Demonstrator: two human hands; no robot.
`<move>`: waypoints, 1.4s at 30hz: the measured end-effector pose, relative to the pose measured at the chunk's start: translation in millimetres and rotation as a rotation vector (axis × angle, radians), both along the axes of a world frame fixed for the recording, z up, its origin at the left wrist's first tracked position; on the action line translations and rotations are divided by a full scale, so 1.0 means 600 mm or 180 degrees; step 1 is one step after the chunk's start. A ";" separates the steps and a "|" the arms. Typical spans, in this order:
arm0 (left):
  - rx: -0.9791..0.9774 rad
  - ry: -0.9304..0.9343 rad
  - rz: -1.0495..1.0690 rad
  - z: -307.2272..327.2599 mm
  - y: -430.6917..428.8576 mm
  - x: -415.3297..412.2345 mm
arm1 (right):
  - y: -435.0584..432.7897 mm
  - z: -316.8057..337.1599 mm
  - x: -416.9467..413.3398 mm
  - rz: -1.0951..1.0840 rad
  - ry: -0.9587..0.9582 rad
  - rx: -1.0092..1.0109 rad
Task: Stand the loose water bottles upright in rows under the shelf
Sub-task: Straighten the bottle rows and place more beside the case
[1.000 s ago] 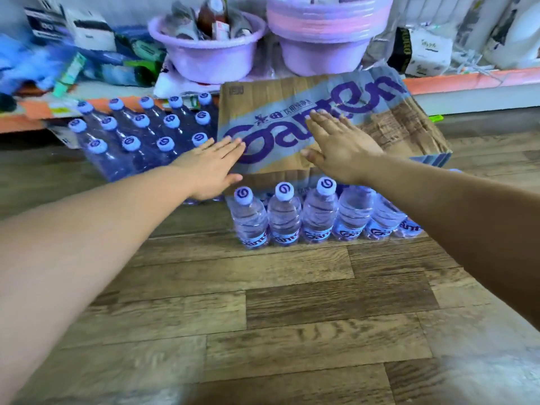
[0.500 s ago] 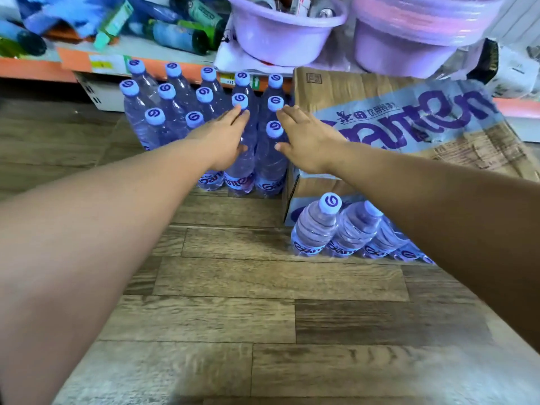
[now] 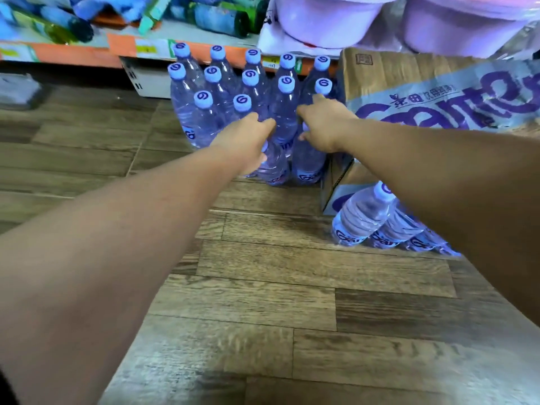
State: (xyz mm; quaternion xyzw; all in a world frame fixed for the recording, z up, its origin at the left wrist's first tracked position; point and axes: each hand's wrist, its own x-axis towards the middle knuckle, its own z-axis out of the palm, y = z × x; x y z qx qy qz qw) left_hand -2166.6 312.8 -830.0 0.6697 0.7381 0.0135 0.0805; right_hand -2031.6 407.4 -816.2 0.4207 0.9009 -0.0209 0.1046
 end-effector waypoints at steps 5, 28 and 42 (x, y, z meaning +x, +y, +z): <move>-0.0012 -0.0107 -0.0069 0.016 -0.043 0.009 | -0.066 -0.003 0.000 0.0189 0.0480 -0.0328; -0.0940 0.0142 -0.1281 0.057 -0.136 0.251 | -0.212 0.047 0.265 -0.0052 0.0344 -0.0956; -0.0650 0.0329 -0.1282 0.040 -0.070 0.348 | -0.169 0.036 0.377 -0.0500 0.0514 -0.1098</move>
